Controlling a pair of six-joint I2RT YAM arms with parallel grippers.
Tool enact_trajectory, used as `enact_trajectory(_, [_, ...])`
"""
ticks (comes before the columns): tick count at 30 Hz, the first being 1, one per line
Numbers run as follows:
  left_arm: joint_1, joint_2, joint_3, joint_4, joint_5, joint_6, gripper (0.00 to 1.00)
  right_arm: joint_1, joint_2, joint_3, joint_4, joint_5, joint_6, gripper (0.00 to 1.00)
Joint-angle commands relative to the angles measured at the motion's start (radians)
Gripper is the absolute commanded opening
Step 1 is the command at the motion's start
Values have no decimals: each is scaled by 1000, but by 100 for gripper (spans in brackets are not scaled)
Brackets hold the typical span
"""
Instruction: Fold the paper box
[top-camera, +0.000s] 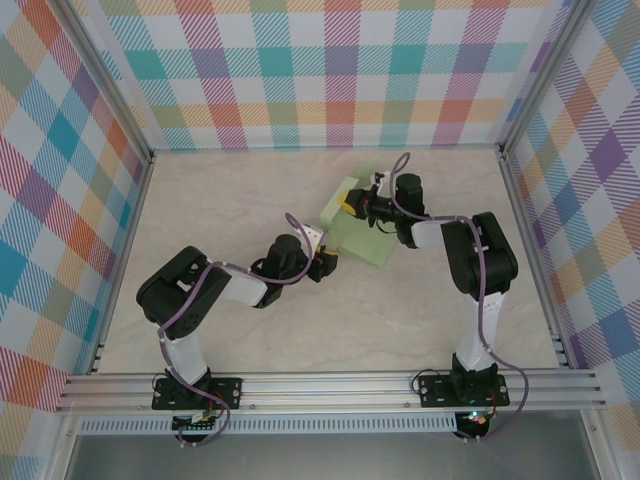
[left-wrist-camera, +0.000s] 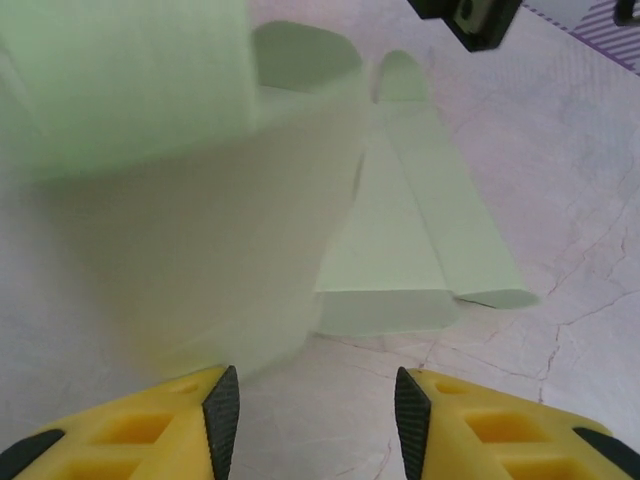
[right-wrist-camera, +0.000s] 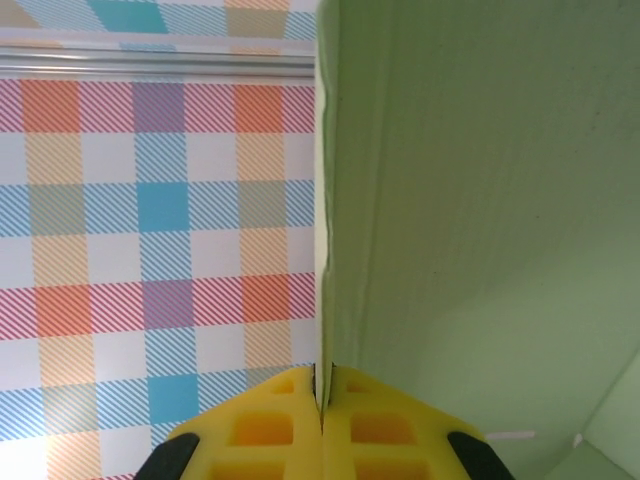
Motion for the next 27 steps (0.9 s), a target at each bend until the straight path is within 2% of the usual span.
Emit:
enact_trajectory(1, [48, -55, -8, 16, 17, -6, 50, 26, 27, 82, 28, 4, -16, 0])
enact_trajectory(6, [88, -117, -71, 2, -15, 6, 55, 31, 108, 109, 74, -11, -10, 0])
enact_trajectory(12, [96, -222, -175, 31, -32, -9, 59, 31, 152, 114, 30, -21, -61, 0])
enact_trajectory(16, [96, -260, -205, 12, -128, 15, 63, 31, 174, 130, 20, -33, -72, 0])
enact_trajectory(22, [100, -187, -156, 19, -181, 84, 67, 26, 181, 147, 16, -45, -69, 0])
enact_trajectory(27, [101, -71, -80, 63, -170, 111, 69, 23, 171, 143, -3, -56, -83, 0])
